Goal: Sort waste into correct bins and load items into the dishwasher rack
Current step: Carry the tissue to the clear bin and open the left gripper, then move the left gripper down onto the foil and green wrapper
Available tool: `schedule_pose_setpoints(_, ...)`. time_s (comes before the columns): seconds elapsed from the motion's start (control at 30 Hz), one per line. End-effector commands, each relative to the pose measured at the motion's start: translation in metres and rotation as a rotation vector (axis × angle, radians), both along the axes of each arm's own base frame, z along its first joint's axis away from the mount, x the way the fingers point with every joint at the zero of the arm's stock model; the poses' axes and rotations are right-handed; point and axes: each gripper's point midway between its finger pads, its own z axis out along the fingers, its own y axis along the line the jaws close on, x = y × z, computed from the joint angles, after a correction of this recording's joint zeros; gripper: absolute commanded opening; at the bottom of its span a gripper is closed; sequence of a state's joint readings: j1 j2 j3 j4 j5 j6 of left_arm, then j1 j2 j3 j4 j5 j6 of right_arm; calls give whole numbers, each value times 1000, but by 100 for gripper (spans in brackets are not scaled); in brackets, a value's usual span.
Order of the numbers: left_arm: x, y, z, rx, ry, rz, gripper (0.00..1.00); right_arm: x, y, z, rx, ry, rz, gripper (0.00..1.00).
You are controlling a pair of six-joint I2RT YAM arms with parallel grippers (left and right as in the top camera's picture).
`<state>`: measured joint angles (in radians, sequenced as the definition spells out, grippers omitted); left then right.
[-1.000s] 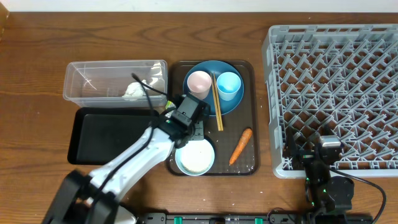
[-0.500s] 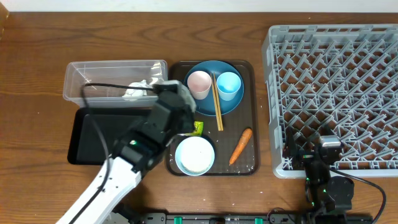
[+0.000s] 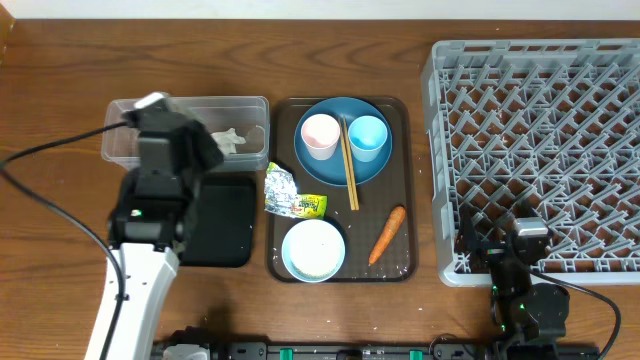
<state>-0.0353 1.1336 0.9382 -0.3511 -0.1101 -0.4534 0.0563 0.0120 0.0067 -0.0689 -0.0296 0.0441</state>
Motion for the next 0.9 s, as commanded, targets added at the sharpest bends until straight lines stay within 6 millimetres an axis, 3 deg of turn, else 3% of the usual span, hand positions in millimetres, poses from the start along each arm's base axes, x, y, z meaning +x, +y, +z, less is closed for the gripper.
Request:
schedule_pose_setpoints(0.0,15,4,2,-23,-12,-39,6,0,2,0,-1,0,7,99)
schedule_pose_setpoints(0.37,51,11,-79,-21,152,-40,6,0,2,0,-1,0,7,99)
schedule_pose_setpoints(0.5,63,17,-95,-8,158,-39,6,0,2,0,-1,0,8,99)
schedule_pose_setpoints(0.53,65,19,-97,-8,156,-34,14,0,2,0,-1,0,7,99)
schedule_pose_setpoints(0.6,67,23,-97,-8,147,-24,52,0,2,0,-1,0,7,99)
schedule_pose_setpoints(0.63,68,25,-94,-8,138,-20,61,0,2,0,-1,0,7,99)
schedule_pose_setpoints(0.7,69,25,-88,-7,121,-20,70,0,2,0,-1,0,7,99)
schedule_pose_setpoints(0.87,65,9,-56,-44,67,-84,75,0,2,0,-1,0,7,99)
